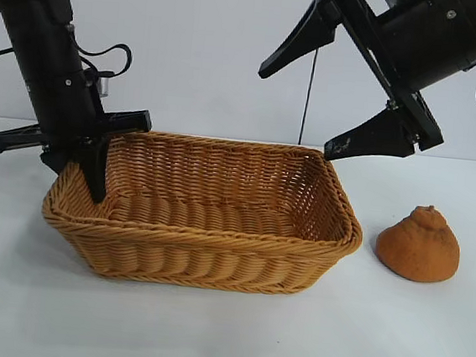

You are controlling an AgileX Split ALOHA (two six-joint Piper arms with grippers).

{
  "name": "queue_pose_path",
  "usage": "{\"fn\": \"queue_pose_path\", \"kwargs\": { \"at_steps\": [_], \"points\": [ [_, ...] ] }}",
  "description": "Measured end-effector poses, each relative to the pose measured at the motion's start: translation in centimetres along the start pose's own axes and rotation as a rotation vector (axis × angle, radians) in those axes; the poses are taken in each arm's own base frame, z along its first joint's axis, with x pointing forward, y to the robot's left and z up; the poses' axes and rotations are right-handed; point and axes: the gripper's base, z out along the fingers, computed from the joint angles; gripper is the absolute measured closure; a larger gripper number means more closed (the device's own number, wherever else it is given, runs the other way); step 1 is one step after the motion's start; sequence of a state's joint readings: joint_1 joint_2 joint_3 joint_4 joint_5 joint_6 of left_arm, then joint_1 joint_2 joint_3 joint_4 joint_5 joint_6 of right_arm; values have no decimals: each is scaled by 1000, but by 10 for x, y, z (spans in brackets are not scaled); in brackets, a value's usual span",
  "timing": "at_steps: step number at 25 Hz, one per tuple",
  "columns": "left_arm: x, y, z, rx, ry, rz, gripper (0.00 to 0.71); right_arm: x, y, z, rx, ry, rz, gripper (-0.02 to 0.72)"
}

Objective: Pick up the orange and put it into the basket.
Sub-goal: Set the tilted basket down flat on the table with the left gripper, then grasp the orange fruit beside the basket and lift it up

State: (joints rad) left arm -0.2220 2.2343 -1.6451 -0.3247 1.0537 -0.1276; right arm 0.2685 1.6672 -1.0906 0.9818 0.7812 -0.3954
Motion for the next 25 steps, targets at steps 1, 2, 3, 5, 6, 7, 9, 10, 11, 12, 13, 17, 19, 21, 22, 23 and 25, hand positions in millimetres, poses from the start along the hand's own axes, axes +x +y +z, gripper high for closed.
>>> {"fn": "queue_pose_path", "kwargs": {
  "at_steps": [1, 2, 3, 5, 6, 7, 9, 10, 11, 12, 13, 17, 19, 21, 22, 23, 25],
  "points": [
    [0, 0, 0, 1, -1, 0, 624, 0, 0, 0, 0, 0, 0, 10],
    [0, -1, 0, 2, 0, 0, 615, 0, 0, 0, 0, 0, 0, 10],
    [0, -1, 0, 3, 0, 0, 589, 0, 0, 0, 0, 0, 0, 10],
    [0, -1, 0, 5, 0, 1, 495, 0, 0, 0, 0, 0, 0, 10],
    [0, -1, 0, 7, 1, 0, 428, 0, 0, 0, 0, 0, 0, 10],
    [0, -2, 0, 8, -1, 1, 362, 0, 0, 0, 0, 0, 0, 10],
    [-1, -3, -2, 10, -5, 3, 276, 0, 0, 0, 0, 0, 0, 10],
    [-1, -3, -4, 11, -3, 5, 252, 0, 0, 0, 0, 0, 0, 10],
    [-1, -4, -7, 12, -1, 8, 238, 0, 0, 0, 0, 0, 0, 10],
    [-1, -6, -11, 15, -4, 12, 230, 0, 0, 0, 0, 0, 0, 10],
    [-2, -7, -16, 16, -6, 17, 224, 0, 0, 0, 0, 0, 0, 10],
    [-1, -16, -52, 11, -58, 60, 215, 0, 0, 0, 0, 0, 0, 10],
    [-1, -20, -75, -5, -104, 89, 216, 0, 0, 0, 0, 0, 0, 10],
    [1, -22, -95, -41, -155, 121, 215, 0, 0, 0, 0, -1, -1, 10],
    [2, -22, -106, -59, -180, 135, 215, 0, 0, 0, 0, -1, -1, 10],
    [2, -22, -116, -85, -209, 150, 215, 0, 0, 0, -1, -2, -1, 10],
    [3, -18, -131, -141, -250, 168, 215, 0, 0, 0, -1, -2, -1, 10]
  ]
}}
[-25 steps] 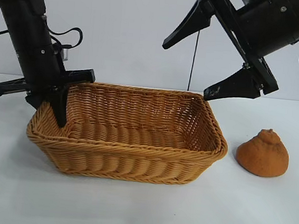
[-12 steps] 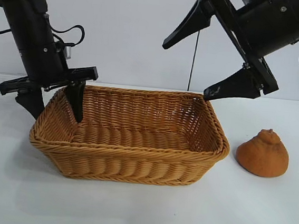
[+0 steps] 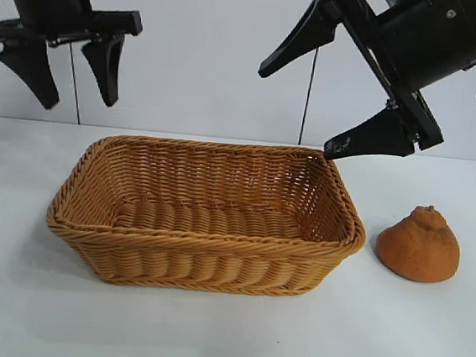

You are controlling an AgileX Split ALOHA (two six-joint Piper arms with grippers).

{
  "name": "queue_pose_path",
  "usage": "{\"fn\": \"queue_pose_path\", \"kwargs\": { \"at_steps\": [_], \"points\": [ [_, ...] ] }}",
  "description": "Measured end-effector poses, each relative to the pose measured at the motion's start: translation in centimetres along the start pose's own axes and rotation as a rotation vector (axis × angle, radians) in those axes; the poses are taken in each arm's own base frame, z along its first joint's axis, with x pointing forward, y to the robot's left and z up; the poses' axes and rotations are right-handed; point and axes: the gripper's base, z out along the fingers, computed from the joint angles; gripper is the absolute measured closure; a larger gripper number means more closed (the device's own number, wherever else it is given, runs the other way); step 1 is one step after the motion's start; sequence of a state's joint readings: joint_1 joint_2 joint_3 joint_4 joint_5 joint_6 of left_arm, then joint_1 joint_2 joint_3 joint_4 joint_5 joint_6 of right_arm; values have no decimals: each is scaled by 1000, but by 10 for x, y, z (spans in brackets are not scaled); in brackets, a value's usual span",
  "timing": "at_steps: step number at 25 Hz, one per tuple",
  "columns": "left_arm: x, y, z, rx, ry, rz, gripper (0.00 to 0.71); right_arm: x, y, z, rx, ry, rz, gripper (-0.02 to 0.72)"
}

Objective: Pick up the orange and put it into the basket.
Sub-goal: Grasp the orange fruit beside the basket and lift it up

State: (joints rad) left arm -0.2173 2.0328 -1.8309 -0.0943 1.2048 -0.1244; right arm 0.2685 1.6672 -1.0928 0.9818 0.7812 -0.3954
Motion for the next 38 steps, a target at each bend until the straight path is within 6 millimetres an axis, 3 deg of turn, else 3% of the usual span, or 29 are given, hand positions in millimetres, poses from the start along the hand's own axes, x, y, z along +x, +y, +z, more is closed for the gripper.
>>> {"fn": "queue_pose_path", "kwargs": {
  "at_steps": [4, 12, 16, 19, 25, 33, 38],
  "points": [
    [-2, 24, -21, -93, -50, 0, 213, 0, 0, 0, 0, 0, 0, 10],
    [-3, 86, -40, -140, -84, -118, 180, 0, 0, 0, 0, 0, 0, 10],
    [1, 97, -50, -95, -101, -148, 179, 0, 0, 0, 0, 0, 0, 10],
    [15, 94, -59, -85, -94, -134, 179, 0, 0, 0, 0, 0, 0, 10],
    [75, 88, -69, -77, -10, -129, 179, 0, 0, 0, -1, 0, 0, 10],
    [195, 76, -98, -87, -2, -112, 179, 0, 0, 0, -2, 4, 0, 10],
    [270, 71, -104, -95, -62, -89, 179, 1, 1, 0, -6, 14, 0, 10]
  ]
}}
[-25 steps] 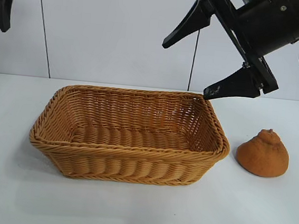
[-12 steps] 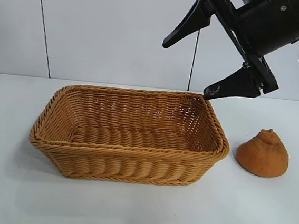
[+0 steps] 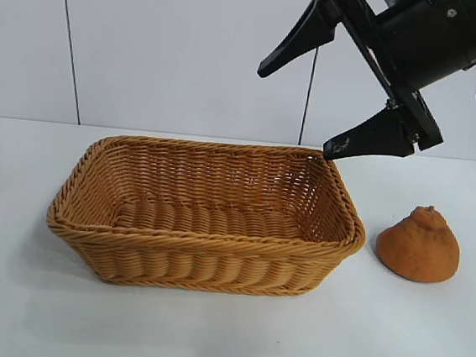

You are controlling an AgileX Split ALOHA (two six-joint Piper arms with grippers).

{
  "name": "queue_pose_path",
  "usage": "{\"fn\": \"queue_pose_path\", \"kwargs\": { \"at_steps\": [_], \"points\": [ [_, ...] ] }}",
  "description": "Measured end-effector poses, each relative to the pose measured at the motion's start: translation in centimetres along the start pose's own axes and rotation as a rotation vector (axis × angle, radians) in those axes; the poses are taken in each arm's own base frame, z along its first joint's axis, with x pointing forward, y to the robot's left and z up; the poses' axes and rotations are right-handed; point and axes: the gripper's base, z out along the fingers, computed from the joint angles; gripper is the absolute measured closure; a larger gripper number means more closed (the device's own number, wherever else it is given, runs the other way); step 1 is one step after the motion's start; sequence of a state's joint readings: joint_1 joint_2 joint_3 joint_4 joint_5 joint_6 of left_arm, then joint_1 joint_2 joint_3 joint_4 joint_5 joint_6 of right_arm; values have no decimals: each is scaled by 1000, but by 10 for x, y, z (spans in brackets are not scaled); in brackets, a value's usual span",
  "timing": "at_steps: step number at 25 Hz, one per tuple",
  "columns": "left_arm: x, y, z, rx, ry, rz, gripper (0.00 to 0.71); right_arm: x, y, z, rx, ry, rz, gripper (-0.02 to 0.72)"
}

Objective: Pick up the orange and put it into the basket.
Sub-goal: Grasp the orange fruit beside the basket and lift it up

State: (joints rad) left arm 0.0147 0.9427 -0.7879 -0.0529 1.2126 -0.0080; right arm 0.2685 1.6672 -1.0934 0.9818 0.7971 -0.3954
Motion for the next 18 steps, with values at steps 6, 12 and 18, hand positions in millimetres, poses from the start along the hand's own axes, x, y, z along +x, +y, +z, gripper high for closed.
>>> {"fn": "queue_pose_path", "kwargs": {
  "at_steps": [6, 12, 18],
  "points": [
    [64, 2, 1, 6, -227, 8, 179, 1, 1, 0, -6, 15, 0, 10],
    [103, 2, -11, 15, -484, 18, 180, -3, 7, -3, -25, 19, -18, 10],
    [130, 2, -24, 21, -698, 28, 181, -20, 23, -19, 18, 14, -92, 10]
  ]
}}
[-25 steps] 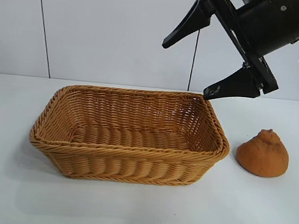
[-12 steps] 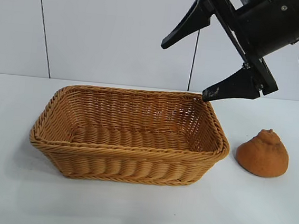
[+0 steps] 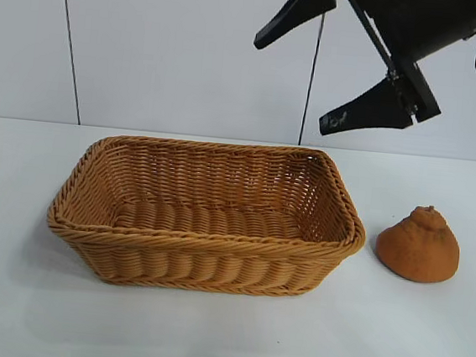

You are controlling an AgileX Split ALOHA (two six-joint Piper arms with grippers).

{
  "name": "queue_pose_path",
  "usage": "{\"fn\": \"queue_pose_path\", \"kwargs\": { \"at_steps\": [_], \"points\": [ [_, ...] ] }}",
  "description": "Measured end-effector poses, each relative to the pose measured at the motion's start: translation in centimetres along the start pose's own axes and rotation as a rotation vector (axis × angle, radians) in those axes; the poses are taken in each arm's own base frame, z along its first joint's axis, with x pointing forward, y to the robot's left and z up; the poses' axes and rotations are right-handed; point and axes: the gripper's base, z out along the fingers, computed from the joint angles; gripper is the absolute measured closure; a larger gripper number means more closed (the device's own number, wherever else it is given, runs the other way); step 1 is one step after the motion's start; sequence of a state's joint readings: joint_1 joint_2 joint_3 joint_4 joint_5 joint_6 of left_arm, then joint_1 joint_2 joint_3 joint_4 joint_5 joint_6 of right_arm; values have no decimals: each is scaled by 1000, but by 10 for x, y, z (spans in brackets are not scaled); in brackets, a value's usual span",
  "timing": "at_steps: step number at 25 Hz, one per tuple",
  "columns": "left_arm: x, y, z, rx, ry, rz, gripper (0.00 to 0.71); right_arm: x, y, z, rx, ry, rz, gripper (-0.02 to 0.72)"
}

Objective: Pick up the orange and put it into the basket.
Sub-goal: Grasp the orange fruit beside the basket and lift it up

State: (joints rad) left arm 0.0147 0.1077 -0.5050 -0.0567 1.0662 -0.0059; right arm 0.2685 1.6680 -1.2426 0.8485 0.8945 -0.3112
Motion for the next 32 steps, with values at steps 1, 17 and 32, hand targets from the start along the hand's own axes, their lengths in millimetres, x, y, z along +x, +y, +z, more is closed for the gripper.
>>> {"fn": "queue_pose_path", "kwargs": {
  "at_steps": [1, 17, 32],
  "points": [
    [3, 0, -5, 1, -35, 2, 181, -4, 1, -4, 28, 0, -14, 10],
    [10, 0, -14, 4, -111, 5, 182, -36, -73, -71, 530, -59, 98, 10],
    [10, 0, -14, 4, -111, 5, 182, -25, -182, 42, 584, 257, 213, 10]
  ]
}}
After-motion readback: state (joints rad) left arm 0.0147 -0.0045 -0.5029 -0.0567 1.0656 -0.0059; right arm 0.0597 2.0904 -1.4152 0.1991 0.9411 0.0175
